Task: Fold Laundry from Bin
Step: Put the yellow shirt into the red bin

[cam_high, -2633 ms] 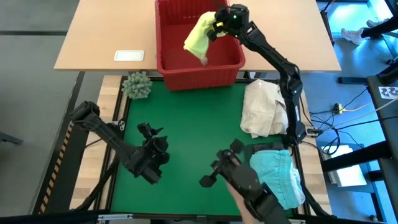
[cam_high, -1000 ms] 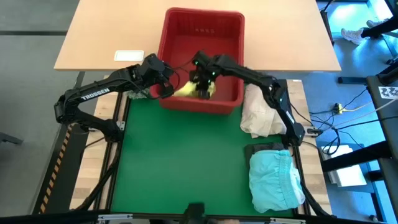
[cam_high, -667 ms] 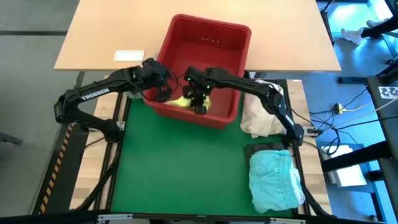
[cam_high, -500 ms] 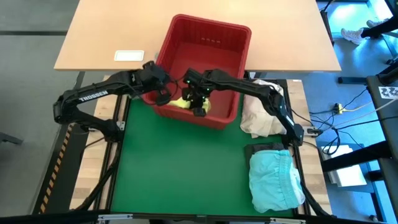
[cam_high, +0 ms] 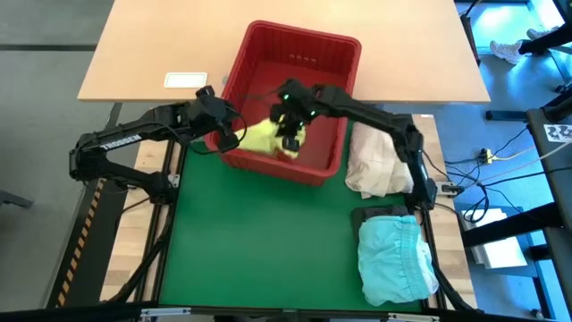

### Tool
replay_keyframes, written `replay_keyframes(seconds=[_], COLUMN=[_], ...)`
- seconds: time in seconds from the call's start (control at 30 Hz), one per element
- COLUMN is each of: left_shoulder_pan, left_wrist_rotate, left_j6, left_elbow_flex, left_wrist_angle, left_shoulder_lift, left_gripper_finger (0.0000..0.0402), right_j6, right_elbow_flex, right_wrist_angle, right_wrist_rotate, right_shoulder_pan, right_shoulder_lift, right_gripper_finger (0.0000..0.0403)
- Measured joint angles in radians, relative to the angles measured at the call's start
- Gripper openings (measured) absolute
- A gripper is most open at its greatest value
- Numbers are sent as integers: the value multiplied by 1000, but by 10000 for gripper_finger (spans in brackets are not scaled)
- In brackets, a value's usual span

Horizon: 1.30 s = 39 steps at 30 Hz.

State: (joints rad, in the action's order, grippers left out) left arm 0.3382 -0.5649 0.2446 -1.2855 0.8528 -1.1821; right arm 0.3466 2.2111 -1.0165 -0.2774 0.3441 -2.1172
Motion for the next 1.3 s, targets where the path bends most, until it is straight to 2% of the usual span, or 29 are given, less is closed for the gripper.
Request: replay_keyframes(seconds=[0.13,0.33,0.53,0.6,0.77,0.9,1.03,1.3], left_shoulder_pan=[-1,0,0,1,9,9,9,9], left_wrist_rotate=[4,4,4,4,5,6,5,5], left_j6=[1,1,2,2,3,18,19,19], left_elbow_flex=[0,0,0,0,0,0,0,0], left_wrist_angle=[0,0,-3,-10,-28,-39,-40,-40], left_shoulder_lift=[1,1,-1,-3,-3,-3,-3,-3], left_gripper_finger=[16,16,16,16,16,16,16,16], right_j6=[-14,-64,-55,-54,4,32,56,251], right_elbow_flex=[-157,-402,-427,-427,-426,-426,-426,-426], right_wrist_angle=[132,429,501,529,577,611,572,267], right_wrist_rotate=[-31,-141,-159,-120,100,180,180,127], right_shoulder_pan=[52,119,185,209,255,281,293,257], right_shoulder_lift=[71,117,115,115,115,115,115,96], right_gripper_finger=[41,41,41,41,41,41,41,41])
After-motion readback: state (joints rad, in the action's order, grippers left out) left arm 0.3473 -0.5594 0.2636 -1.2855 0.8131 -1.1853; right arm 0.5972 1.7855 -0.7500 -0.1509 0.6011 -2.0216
